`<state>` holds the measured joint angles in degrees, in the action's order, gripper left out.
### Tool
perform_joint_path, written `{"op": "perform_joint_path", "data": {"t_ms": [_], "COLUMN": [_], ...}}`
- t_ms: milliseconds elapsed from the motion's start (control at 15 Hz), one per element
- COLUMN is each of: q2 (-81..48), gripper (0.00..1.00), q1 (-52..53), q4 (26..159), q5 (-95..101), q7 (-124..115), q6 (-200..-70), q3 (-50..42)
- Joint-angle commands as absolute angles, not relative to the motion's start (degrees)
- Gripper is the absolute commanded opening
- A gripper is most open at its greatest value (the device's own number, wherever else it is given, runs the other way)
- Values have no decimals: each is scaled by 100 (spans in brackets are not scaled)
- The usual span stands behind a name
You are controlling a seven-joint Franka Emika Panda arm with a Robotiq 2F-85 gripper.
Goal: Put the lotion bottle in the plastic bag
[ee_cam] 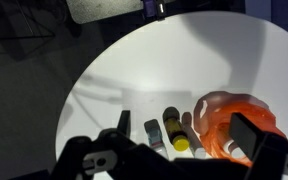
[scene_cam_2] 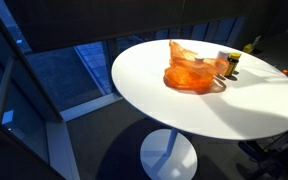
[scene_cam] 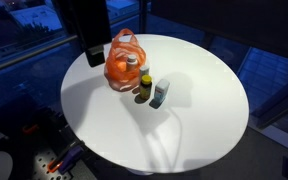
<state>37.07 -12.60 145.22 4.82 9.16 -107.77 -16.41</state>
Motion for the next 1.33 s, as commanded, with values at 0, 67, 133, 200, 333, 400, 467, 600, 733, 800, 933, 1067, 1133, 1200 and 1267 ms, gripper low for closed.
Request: {"op": "perform_joint_path", "data": {"t_ms": [0,67,133,200,333,400,467,600,733,800,933,1067,1133,1200,1267], "q2": [3478,3419,3354,3262,3022,2898,2737,2398,1990,1796,1318,829,590,367,157], "gripper": [100,100,100,100,100,100,100,100,100,100,100,100,100,100,100], "q1": [-1148,-1102,-1058,-1009,-916,-878,-838,-768,-711,-694,-664,-657,-660,-661,-659], "q4": [14338,14319,14288,14249,14149,14093,14033,13903,13745,13665,13434,13184,13062,12930,12815], "q5": [330,301,271,247,211,203,183,140,75,52,0,-53,-91,-123,-155], "q7": [742,693,643,555,321,201,63,-175,-388,-483,-650,-806,-863,-923,-957], "q6": [-10776,-10811,-10829,-10881,-11048,-11131,-11247,-11482,-11730,-11869,-12057,-12258,-12376,-12429,-12512], "q3": [-1411,-1335,-1261,-1167,-984,-902,-819,-686,-591,-556,-517,-509,-516,-524,-533]}}
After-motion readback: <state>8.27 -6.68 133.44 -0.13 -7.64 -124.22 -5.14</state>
